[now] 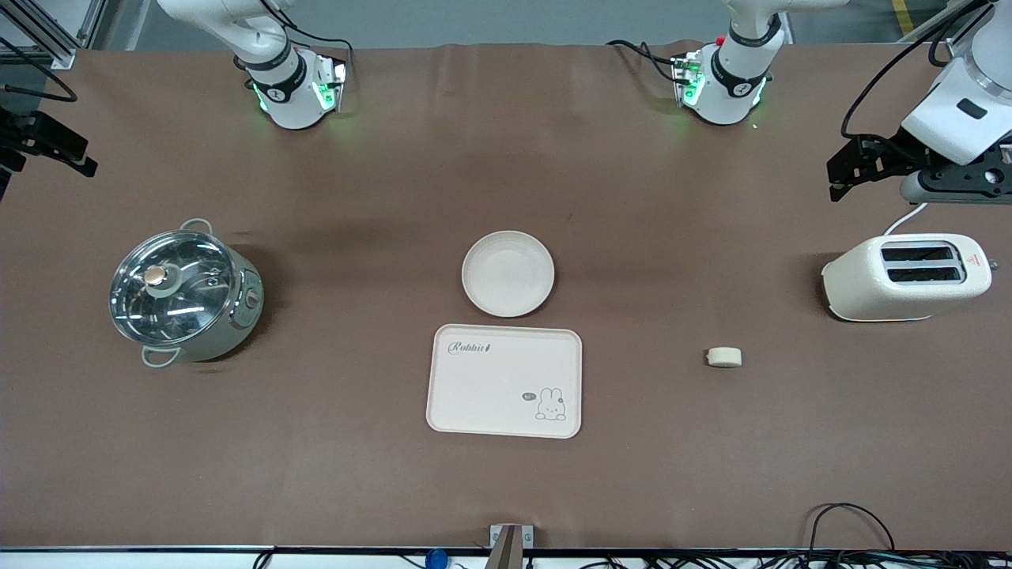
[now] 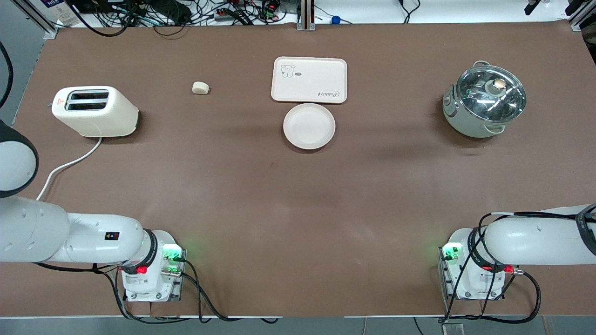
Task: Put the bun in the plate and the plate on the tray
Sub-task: 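Reach the right gripper to the white plate while the left gripper reaches the bun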
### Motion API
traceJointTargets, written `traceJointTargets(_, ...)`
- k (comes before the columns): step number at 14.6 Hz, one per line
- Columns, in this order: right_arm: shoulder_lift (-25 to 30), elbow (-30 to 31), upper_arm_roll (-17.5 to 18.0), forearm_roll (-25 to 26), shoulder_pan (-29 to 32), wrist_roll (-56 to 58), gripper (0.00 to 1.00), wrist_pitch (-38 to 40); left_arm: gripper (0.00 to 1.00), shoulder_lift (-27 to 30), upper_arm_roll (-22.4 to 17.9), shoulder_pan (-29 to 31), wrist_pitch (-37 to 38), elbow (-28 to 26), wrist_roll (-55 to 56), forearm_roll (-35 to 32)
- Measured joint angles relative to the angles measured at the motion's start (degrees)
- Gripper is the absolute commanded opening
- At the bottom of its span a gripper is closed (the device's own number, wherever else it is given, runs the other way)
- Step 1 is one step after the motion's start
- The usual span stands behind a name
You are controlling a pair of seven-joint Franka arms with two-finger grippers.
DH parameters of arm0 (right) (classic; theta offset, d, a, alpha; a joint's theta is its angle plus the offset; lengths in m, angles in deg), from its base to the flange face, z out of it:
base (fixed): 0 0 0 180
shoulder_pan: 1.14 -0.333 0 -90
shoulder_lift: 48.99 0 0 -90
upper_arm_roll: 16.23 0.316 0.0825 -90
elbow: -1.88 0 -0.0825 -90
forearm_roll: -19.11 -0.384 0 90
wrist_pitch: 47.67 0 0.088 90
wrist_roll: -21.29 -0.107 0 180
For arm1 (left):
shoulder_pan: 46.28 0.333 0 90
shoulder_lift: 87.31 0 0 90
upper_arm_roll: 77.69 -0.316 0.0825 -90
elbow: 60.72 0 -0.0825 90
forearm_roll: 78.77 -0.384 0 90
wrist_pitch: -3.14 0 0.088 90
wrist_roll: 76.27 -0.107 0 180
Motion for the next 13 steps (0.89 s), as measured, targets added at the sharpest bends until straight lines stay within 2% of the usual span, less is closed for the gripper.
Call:
traceJointTargets(4, 0.00, 0.00, 0.08, -0.30, -0.09, 0.00, 1.00, 0.00, 1.00, -1.15, -0.14, 0.49, -0.02, 1.03, 0.00, 0.10)
traceJointTargets(7, -0.71, 1.39, 0.19, -7.07, -0.64, 0.00, 1.00, -0.11, 1.00, -5.56, -0.26, 0.81, -1.33, 1.24, 0.00, 0.13)
traceJointTargets(9, -3.93, 3.01, 0.26, -9.50, -2.32, 0.01, 1.00, -3.12, 1.00, -10.36, -0.33, 0.98, -5.98, 1.16, 0.00, 0.13)
traceJointTargets(13, -15.13, 3.80, 0.51, -13.10, -6.83, -0.27, 1.00, -14.24, 1.00, -20.09, -0.43, 1.93, -16.47, 0.41, 2.38, 0.13)
